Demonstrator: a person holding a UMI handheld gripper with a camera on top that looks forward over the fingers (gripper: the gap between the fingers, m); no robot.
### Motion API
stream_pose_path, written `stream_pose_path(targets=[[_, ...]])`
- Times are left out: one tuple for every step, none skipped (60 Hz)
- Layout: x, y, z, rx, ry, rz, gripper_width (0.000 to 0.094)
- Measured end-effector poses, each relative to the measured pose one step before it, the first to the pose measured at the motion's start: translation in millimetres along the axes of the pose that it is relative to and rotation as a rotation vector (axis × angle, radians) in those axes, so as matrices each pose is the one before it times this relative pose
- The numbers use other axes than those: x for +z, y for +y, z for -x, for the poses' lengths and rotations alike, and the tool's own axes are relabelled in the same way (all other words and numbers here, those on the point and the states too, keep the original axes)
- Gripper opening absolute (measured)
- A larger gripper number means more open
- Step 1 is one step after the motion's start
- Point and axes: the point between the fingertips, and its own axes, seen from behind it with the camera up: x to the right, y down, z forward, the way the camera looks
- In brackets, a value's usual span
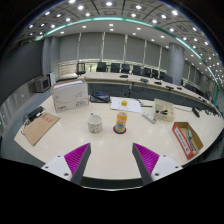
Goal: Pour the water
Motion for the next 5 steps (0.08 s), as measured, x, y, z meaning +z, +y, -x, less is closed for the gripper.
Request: stream_pose_path(targets=[[-1.22, -0.56, -0.53, -0.0040, 0.00524, -0.00435, 0.0856], [-1.39, -0.58, -1.22, -0.0037, 0.00569, -0.00298, 0.0856], [-1.22, -0.14, -1.22, -0.0032, 0.00548, -0.00089, 0.0855], [-1.13, -0.03, -1.16, -0.0030, 0.00441, 0.00008, 0.0858], [-0.67, -1.27, -0.55, -0.0035, 0.00454, 0.00172, 0.0859]])
